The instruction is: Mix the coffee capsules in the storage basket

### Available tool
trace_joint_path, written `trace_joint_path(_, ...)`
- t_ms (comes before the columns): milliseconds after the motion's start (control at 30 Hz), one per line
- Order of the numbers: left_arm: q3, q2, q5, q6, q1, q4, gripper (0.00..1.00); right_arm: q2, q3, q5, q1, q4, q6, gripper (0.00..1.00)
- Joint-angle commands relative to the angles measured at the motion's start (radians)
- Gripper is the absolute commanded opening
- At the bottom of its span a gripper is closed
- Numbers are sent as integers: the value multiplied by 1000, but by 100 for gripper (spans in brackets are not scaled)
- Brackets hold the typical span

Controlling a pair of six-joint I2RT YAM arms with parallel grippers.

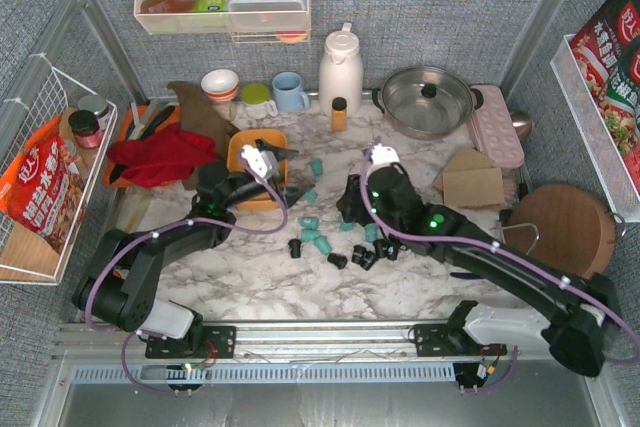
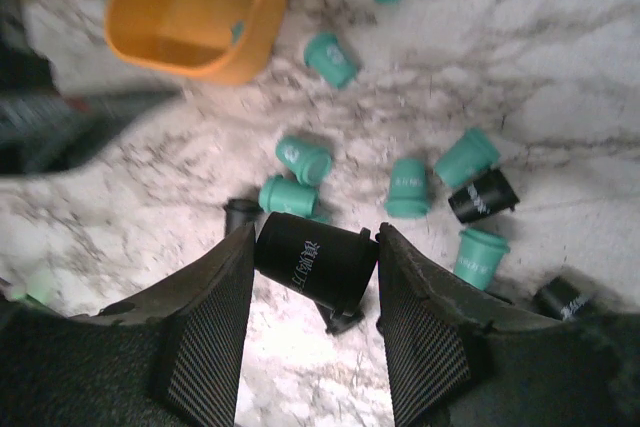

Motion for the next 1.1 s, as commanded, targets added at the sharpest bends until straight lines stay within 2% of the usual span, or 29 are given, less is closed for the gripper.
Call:
trace_joint_path(0, -14, 13, 172, 24, -51, 116, 99, -104, -101, -98, -11, 244, -24, 38)
trace_joint_path(200, -23, 36, 247, 28, -127, 146, 98, -148, -181, -201, -11, 414, -13, 38)
trace_joint_path(367, -22, 56, 287, -9, -153, 201, 83, -124, -197, -263, -11, 491, -3, 38)
trace_joint_path(533, -45, 62, 227, -78, -156, 323, 78, -73, -192, -303, -11, 515, 28, 38)
trace_joint_path(700, -48, 56, 224, -86, -156, 343, 68, -42, -197, -315, -11, 538, 49, 38)
trace_joint_path(800, -47, 57, 229, -88, -156, 350, 54, -37, -194, -314, -11, 540, 54, 38)
trace_joint_path(900, -50, 57, 239, -67, -156, 348, 35, -42, -194, -315, -11, 537, 56, 39)
trace_joint_path(1067, -50, 35, 194, 55, -156, 206, 18, -77, -182, -286, -11, 475, 37, 54)
